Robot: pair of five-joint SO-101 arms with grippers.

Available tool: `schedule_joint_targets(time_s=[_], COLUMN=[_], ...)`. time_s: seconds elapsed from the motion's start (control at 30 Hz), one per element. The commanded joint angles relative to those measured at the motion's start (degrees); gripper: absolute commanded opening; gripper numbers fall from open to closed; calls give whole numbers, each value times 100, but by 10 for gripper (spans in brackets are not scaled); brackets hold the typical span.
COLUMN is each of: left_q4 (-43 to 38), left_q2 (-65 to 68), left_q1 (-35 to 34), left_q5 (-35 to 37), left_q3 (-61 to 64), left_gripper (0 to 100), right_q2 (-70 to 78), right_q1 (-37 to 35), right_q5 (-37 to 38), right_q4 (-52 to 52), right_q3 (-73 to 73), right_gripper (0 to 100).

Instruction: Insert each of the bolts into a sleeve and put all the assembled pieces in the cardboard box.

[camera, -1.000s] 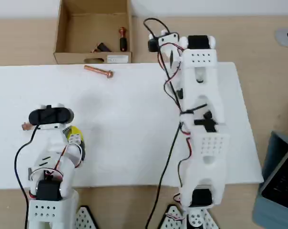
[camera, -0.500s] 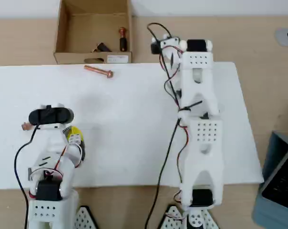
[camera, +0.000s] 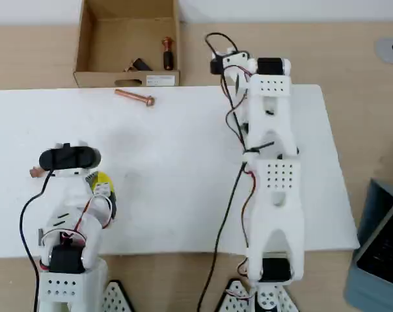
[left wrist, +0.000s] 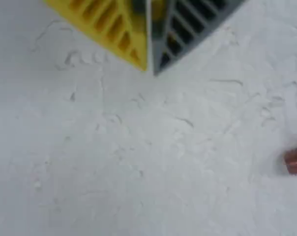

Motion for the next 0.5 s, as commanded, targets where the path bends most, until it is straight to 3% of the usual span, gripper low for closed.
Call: schedule_joint_targets(time_s=[0.0, 0.23, 0.47], left_q4=[0, 0, 0], left_q2=[-40, -40, -40], left_q1=[-53, -53, -18], left_q5=[0, 0, -26], left_q3=[79, 79, 79], left_gripper=[2, 2, 2], right_q2=[171, 75, -1174], right_q1=[13, -31, -189], right_q5=[0, -18, -35], right_q4=[-26, 114, 123], right_q3=[-119, -497, -75], right_gripper=[10, 10, 10])
